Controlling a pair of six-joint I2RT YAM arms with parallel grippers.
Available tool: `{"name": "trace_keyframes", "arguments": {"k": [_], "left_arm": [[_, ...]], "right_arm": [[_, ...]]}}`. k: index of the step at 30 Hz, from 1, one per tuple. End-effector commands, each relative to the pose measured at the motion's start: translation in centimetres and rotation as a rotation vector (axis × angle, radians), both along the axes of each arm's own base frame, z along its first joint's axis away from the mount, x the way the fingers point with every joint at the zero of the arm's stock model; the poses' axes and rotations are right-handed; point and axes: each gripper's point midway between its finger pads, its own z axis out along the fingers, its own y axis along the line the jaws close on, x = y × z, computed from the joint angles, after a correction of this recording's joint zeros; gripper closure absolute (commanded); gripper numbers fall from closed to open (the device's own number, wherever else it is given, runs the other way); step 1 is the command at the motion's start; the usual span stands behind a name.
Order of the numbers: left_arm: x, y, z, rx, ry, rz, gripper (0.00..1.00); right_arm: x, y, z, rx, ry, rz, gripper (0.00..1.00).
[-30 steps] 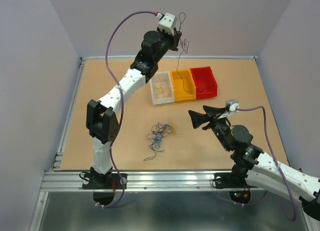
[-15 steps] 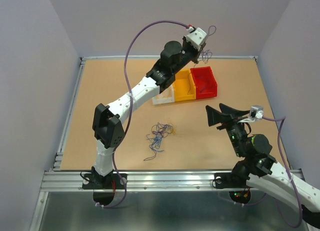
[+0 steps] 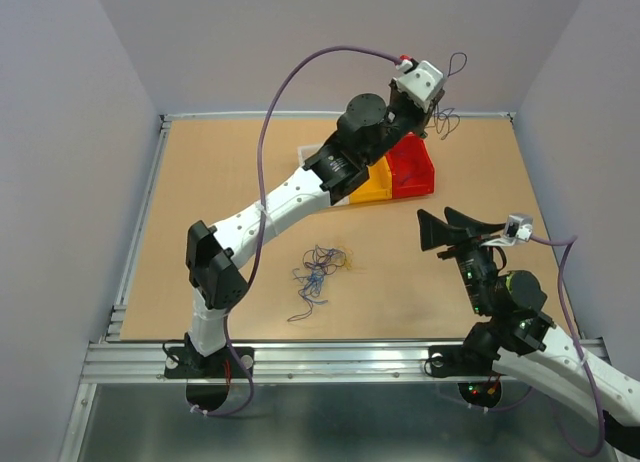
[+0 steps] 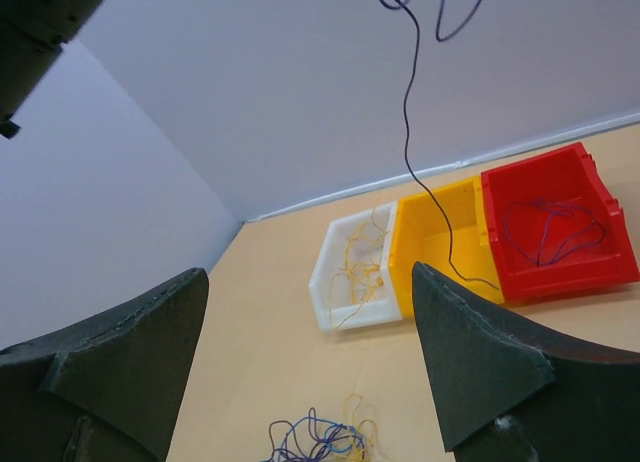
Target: Untangle the cables
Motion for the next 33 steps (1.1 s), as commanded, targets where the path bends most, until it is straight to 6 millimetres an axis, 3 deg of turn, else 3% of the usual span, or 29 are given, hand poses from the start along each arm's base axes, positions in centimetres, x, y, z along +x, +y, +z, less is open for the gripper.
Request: {"name": "trace_keyframes", "arguments": {"k": [1, 4, 10, 16, 18, 19, 20, 22, 23, 25, 27, 29, 33], "left_arm": [[-1.5, 4.3, 10.0, -0.248, -0.033, 0.086, 1.00], [-0.9, 5.2, 10.7, -0.282, -0.028, 0.136, 1.00], [0.6, 5.2, 10.0, -0.287, -0.070, 0.207, 1.00], [4.9, 5.7, 8.2, -0.287, -0.108, 0.281, 1.00], [6.8, 5.0, 6.3, -0.265, -0.104, 0.270, 1.00], [8.4, 5.6, 5.6, -0.281, -0.084, 0.278, 1.00], [10.4, 5.0, 2.8, -0.253, -0.053, 0.280, 1.00], [12.7, 4.7, -0.2, -0.233, -0.010, 0.260, 1.00], [15.2, 5.0, -3.4, -0.194, 0.017, 0.280, 1.00], [17.1, 5.7, -5.2, -0.166, 0.017, 0.320, 1.00], [18.7, 6.8, -5.7, -0.166, -0.006, 0.335, 1.00], [18.8, 7.1, -4.8, -0.188, -0.021, 0.315, 1.00], [16.9, 7.1, -1.6, -0.221, -0.049, 0.238, 1.00]], "right_arm": [[0.1, -0.7, -0.8, 0.013, 0.007, -0.036, 0.13], [0.2, -1.0, -0.9, 0.021, 0.013, -0.050, 0.13], [0.3, -1.2, -1.0, 0.017, 0.015, -0.061, 0.13], [-0.1, -2.2, -0.8, 0.041, 0.000, -0.086, 0.13], [-0.2, -2.7, -0.8, 0.053, -0.004, -0.101, 0.13], [-0.2, -2.9, -0.8, 0.054, -0.007, -0.106, 0.13], [-0.3, -3.1, -0.7, 0.057, -0.008, -0.111, 0.13], [-0.2, -3.3, -0.8, 0.058, -0.008, -0.122, 0.13], [-0.2, -3.4, -0.8, 0.056, -0.007, -0.127, 0.13], [-0.1, -3.4, -1.0, 0.051, -0.003, -0.134, 0.13], [0.0, -3.3, -1.2, 0.042, 0.002, -0.138, 0.13], [0.1, -3.2, -1.2, 0.035, 0.007, -0.141, 0.13], [0.4, -3.0, -1.4, 0.021, 0.016, -0.143, 0.13]]}}
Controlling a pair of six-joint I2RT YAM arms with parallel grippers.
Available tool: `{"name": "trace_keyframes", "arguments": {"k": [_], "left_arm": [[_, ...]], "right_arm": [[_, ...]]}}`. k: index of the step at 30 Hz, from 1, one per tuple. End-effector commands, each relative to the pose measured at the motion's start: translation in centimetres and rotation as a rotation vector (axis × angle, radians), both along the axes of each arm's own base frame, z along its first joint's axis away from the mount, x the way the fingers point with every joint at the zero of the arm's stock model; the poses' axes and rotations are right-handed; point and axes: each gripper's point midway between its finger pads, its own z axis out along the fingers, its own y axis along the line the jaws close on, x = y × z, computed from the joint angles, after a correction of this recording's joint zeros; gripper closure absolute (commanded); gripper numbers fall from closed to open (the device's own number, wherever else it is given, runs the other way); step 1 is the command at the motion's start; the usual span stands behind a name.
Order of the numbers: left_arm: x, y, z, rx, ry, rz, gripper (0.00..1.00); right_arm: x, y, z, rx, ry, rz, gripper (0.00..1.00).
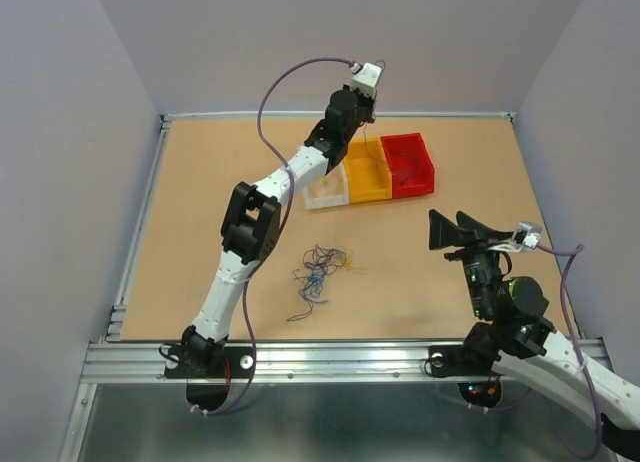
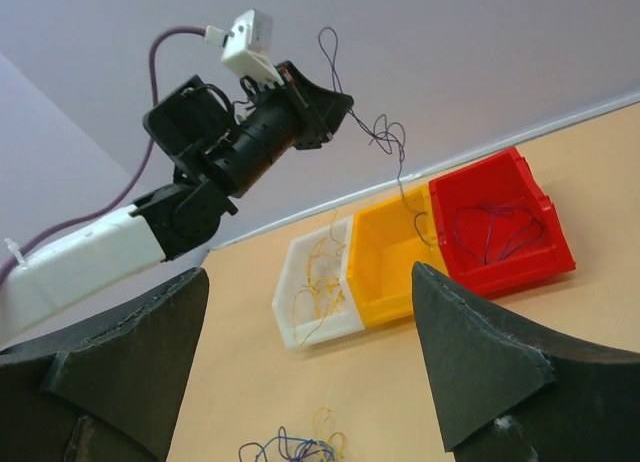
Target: Untangle the cables
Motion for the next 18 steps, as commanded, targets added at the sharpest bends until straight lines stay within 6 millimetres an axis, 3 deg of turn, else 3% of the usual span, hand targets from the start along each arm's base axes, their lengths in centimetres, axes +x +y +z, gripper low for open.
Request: {"name": "trace_keyframes", "arguments": {"k": [1, 2, 8, 14, 18], "left_arm": [[-5.8, -0.2, 17.6, -0.233, -0.280, -0.127, 1.00], [-6.9, -0.2, 18.9, -0.249, -0.293, -0.160, 1.00], [-11.4, -0.7, 22.5, -0.283, -0.315, -0.260, 1.00], [-13.8, -2.5, 21.9, -0.296, -0.275, -0.332, 1.00], [-15.5, -2.8, 23.7, -0.313, -0.297, -0.355, 1.00]], "right_arm": [[0.4, -0.1, -0.5, -0.011, 0.011, -0.027, 0.13], [0.4, 0.0, -0.5, -0.010, 0.013, -0.026, 0.13], [0.6, 0.1, -0.8, -0.019, 0.023, -0.033, 0.14], [0.5, 0.0, -0.8, -0.016, 0.020, -0.030, 0.14], [0.4, -0.2, -0.6, -0.012, 0.015, -0.032, 0.14]]}}
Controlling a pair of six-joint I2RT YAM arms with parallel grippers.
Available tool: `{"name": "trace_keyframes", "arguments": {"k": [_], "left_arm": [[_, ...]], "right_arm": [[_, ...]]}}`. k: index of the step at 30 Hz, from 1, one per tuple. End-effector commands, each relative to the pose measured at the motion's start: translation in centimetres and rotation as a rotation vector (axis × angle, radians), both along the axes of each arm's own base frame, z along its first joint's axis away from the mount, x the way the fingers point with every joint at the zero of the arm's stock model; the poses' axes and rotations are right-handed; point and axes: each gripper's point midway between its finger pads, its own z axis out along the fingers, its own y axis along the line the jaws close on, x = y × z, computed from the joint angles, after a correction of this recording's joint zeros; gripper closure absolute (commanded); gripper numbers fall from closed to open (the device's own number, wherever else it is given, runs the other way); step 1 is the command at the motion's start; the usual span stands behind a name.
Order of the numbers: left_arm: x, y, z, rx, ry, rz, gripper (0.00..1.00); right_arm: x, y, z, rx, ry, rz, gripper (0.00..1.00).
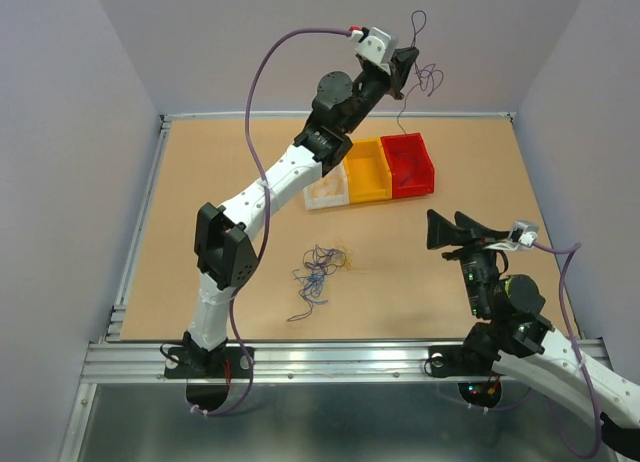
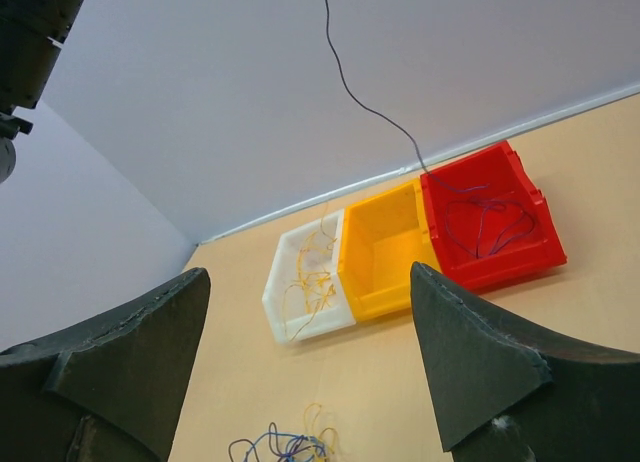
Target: Untangle the cables
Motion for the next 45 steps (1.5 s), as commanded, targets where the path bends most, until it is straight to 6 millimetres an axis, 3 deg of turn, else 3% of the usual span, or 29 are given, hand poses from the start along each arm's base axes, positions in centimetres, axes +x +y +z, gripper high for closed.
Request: {"name": "trace_keyframes", "arguments": {"k": [1, 5, 9, 14, 19, 28, 36, 40, 45], "left_arm": [[-2.2, -0.2, 2.2, -0.037, -0.033, -0.043, 1.00], [-2.7, -0.6, 3.7, -0.042, -0.085, -0.026, 1.00], [-1.0, -1.7, 1.8, -0.008, -0.101, 0.017, 1.00], [2.3, -1.4, -0.6, 0.015, -0.100, 0.170, 1.00], [4.3, -1.4, -3.2, 0.037, -0.116, 0.230, 1.00], [7.5, 0.6, -3.7, 0.016, -0.154, 0.319, 1.00], [7.1, 2.2, -0.8, -0.024, -0.252, 0.358, 1.00], [6.9, 2.4, -0.4, -0.024, -0.282, 0.372, 1.00], [7.0, 1.2, -2.8, 0.013, -0.234, 0.320, 1.00]], "right_arm": [[-0.1, -0.5, 0.1, 0.015, -0.011, -0.018, 0.14], [-0.3, -0.4, 0.5, 0.023, -0.023, -0.004, 0.14], [-0.4, -0.5, 0.4, 0.030, -0.025, 0.000, 0.14], [-0.6, -0.2, 0.8, 0.035, -0.036, 0.022, 0.14], [-0.8, -0.2, 1.0, 0.042, -0.044, 0.032, 0.14], [-0.7, 0.0, 0.9, 0.036, -0.039, 0.036, 0.14], [-0.6, 0.3, 0.7, 0.029, -0.032, 0.040, 0.14], [-0.6, 0.2, 0.6, 0.027, -0.030, 0.037, 0.14], [-0.5, 0.3, 0.6, 0.024, -0.029, 0.038, 0.14]]}}
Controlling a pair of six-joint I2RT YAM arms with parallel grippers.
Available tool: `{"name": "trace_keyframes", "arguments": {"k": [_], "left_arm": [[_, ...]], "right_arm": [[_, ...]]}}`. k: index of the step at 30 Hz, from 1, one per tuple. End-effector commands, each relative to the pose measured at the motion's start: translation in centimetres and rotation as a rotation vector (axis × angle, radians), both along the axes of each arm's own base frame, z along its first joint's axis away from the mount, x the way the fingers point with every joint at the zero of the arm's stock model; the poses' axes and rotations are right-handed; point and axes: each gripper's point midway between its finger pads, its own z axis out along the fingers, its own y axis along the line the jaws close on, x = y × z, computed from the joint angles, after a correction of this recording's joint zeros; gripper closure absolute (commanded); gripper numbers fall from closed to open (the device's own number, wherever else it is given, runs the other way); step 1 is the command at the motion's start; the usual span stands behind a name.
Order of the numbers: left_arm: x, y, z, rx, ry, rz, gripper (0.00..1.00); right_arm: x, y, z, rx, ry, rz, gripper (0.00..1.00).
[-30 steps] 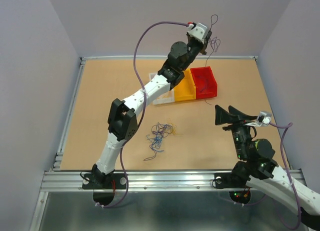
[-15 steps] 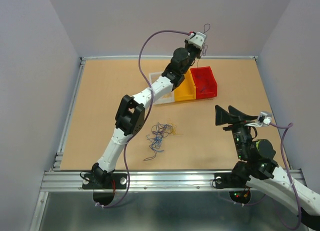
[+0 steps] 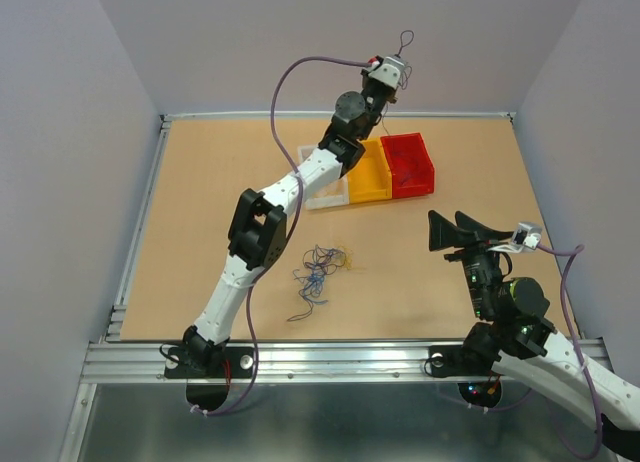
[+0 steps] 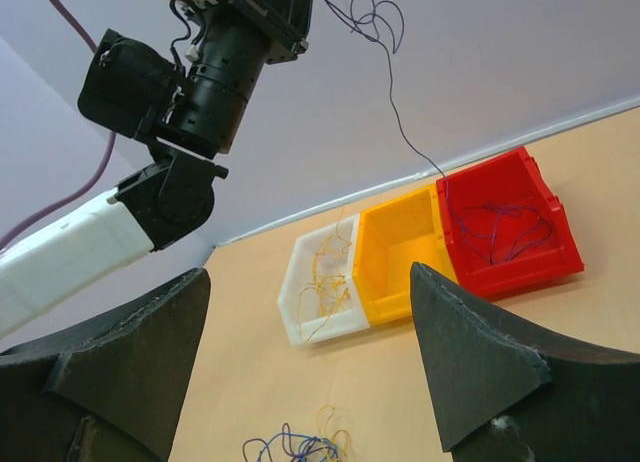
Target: Untangle the cables
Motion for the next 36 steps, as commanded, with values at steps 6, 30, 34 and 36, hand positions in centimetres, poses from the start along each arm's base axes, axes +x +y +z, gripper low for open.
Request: {"name": "trace_keyframes", "arguments": {"k": [6, 30, 34, 36], "left_arm": [[-3.3, -1.2, 1.1, 0.003, -0.003, -0.078, 1.00], [-3.9, -5.7, -17.9, 0.277, 0.585, -0.168, 1.00], [-4.3, -7.1, -20.9, 0.289, 0.651, -0.226, 1.00], [-4.6, -7.9, -22.7, 0.292, 0.697, -0.254, 1.00]], "right_arm": [[0.0, 0.3, -0.1, 0.005, -0.004, 0.011, 0.14], [0.1, 0.2, -0.5, 0.002, 0.002, 0.002, 0.15], [0.2, 0.3, -0.7, -0.004, 0.009, -0.004, 0.15], [0.3, 0.2, -0.7, -0.003, 0.012, -0.011, 0.15]]}}
